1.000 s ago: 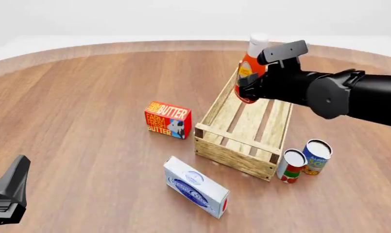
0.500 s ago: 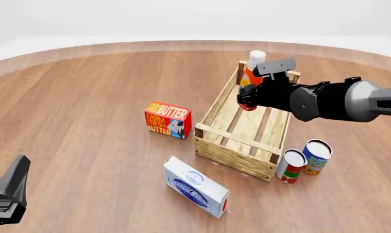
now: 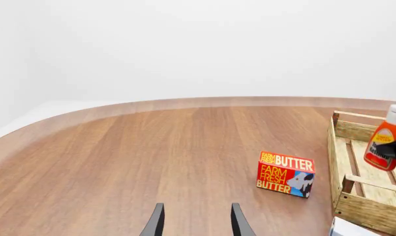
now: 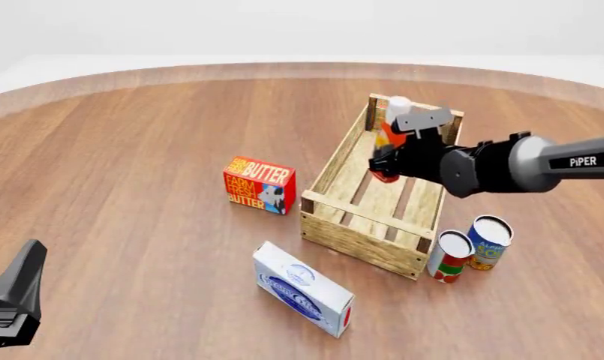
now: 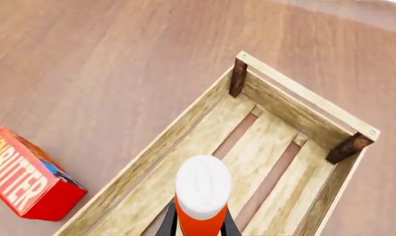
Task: Pick up the ketchup, and put it in the wooden tray.
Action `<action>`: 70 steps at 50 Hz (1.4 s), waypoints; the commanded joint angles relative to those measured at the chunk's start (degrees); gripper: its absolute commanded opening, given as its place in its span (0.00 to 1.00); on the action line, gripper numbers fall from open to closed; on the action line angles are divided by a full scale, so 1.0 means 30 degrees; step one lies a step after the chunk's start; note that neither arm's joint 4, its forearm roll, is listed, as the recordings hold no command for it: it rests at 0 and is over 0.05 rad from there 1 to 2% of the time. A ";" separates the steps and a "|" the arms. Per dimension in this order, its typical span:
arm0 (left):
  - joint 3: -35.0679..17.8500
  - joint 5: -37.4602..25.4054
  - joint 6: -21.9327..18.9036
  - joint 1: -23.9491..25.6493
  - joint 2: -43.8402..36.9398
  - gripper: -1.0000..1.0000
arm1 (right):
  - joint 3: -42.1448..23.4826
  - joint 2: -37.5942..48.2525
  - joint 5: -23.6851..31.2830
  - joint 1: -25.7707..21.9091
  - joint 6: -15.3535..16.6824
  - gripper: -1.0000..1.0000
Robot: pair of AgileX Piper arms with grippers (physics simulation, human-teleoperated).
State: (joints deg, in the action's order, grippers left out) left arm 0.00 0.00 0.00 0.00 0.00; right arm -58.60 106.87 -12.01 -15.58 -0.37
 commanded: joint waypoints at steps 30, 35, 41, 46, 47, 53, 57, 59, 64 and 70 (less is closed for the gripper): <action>0.0000 0.0000 0.0000 0.0000 0.0000 1.00 | -0.0050 0.2574 -0.1719 0.0689 -0.0532 0.00; 0.0000 0.0000 0.0000 0.0000 0.0000 1.00 | -0.0053 0.2761 -0.1839 0.0661 -0.0597 0.00; 0.0000 0.0000 0.0000 0.0000 0.0000 1.00 | -0.0026 0.2924 -0.1945 0.0700 -0.0623 0.00; 0.0000 0.0000 0.0000 0.0000 0.0000 1.00 | 0.0039 0.2932 -0.1994 0.0718 -0.0622 0.00; 0.0000 0.0000 0.0000 0.0000 0.0000 1.00 | 0.0039 0.2932 -0.1994 0.0718 -0.0622 0.00; 0.0000 0.0000 0.0000 0.0000 0.0000 1.00 | 0.0028 0.2999 -0.1934 0.0709 -0.0634 1.00; 0.0000 0.0000 0.0000 0.0000 0.0000 1.00 | 0.0036 0.2952 -0.1908 0.0677 -0.0644 1.00; 0.0000 0.0000 0.0000 0.0000 0.0000 1.00 | 0.0080 0.2845 -0.1897 0.0762 -0.0548 1.00; 0.0000 0.0000 0.0000 0.0000 0.0000 1.00 | 0.0228 0.2446 -0.1844 0.0839 -0.0545 1.00; 0.0000 0.0000 0.0000 0.0000 0.0000 1.00 | 0.0527 0.1848 -0.1764 0.0928 -0.0501 1.00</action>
State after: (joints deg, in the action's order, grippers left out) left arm 0.00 0.00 0.00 0.00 0.00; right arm -58.04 114.25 -17.56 -13.20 -1.91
